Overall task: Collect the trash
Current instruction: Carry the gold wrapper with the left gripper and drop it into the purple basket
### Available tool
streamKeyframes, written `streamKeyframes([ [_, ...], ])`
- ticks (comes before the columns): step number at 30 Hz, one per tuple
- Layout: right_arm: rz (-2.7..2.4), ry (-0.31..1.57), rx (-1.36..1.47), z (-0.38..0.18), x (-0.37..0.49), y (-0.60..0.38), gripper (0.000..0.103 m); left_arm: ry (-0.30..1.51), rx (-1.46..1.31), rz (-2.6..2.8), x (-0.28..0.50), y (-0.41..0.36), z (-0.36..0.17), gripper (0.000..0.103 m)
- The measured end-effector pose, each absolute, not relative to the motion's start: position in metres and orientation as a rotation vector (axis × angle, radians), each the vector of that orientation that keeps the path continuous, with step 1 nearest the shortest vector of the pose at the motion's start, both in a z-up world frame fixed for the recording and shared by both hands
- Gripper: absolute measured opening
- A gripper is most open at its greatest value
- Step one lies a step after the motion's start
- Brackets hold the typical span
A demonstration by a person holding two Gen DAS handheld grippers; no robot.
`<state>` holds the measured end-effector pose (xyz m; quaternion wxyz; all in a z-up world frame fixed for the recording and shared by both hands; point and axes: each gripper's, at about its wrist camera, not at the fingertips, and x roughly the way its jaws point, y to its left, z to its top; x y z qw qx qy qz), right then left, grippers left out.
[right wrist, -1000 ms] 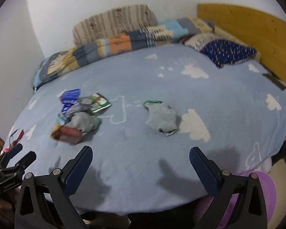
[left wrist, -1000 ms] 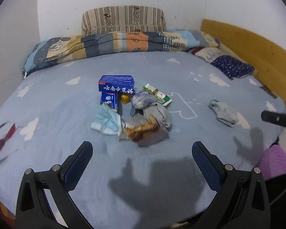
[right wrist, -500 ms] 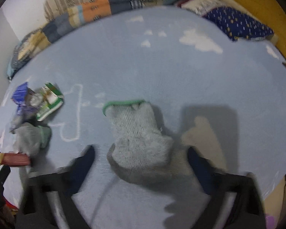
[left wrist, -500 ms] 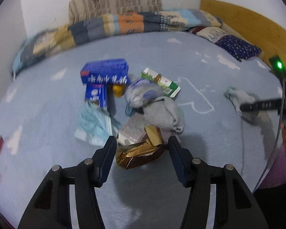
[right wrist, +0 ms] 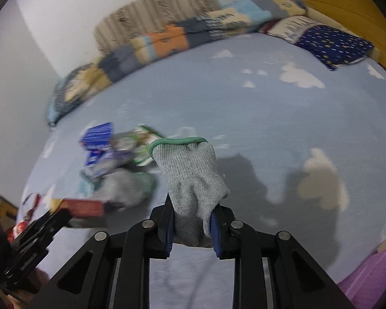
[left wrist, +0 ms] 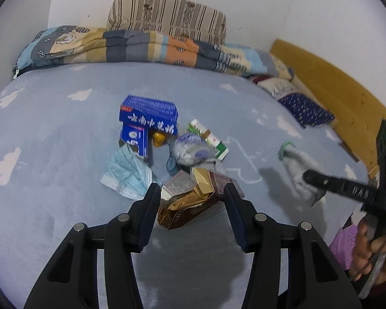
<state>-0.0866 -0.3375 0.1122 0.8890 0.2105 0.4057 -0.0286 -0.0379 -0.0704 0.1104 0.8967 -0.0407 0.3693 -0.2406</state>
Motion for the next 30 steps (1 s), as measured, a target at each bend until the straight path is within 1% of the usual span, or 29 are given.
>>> streamKeyframes([
  [4, -0.024, 0.790, 0.374, 0.120, -0.088, -0.322, 0.024, 0.719, -0.118, -0.493, -0.040, -0.063, 0.120, 0.050],
  [8, -0.021, 0.757, 0.372, 0.124, -0.089, -0.320, 0.024, 0.687, -0.113, -0.498, -0.043, -0.065, 0.126, 0.050],
  [17, -0.025, 0.754, 0.411, 0.123, -0.097, -0.330, 0.024, 0.687, -0.107, -0.541, -0.048, -0.076, 0.129, 0.050],
  [21, -0.017, 0.738, 0.434, 0.128, -0.106, -0.333, 0.024, 0.673, -0.097, -0.610, -0.062, -0.091, 0.137, 0.050],
  [26, -0.005, 0.678, 0.538, 0.141, -0.144, -0.350, 0.024, 0.650, -0.052, -0.737, -0.091, -0.124, 0.147, 0.050],
  [30, -0.017, 0.637, 0.590, 0.153, -0.197, -0.371, 0.024, 0.636, -0.012, -0.860, -0.119, -0.160, 0.159, 0.050],
])
